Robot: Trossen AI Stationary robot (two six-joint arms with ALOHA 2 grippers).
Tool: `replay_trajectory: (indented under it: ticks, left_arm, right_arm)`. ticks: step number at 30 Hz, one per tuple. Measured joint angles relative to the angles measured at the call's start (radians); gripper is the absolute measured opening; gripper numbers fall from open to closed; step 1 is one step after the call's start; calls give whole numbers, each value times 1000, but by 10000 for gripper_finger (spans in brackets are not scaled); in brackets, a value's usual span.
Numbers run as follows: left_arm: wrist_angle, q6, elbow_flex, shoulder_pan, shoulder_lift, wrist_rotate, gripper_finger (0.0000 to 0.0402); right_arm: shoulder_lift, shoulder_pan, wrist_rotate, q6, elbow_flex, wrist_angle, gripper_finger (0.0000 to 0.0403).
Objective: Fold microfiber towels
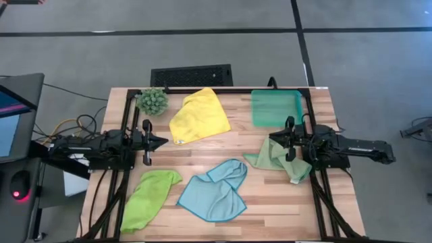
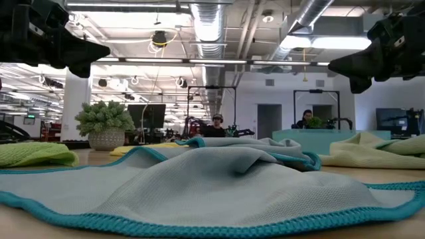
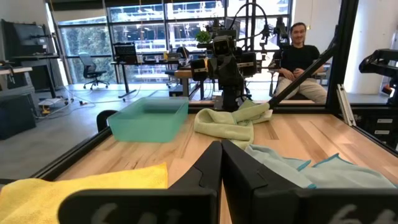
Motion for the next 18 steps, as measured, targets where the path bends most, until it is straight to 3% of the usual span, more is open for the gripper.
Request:
replay_trajectory:
  ticks: [8, 14, 18]
  left_arm:
    - [4, 37, 0, 0, 0, -2, 0]
    - [19, -402, 0, 0, 0, -63, 0]
    - [11, -507, 0, 0, 0, -61, 0]
  right_arm:
    - [0, 0, 0, 0, 0, 0, 67]
    - [0, -2, 2, -8, 0, 0, 67]
    - [0, -2, 25, -33, 0, 10, 67]
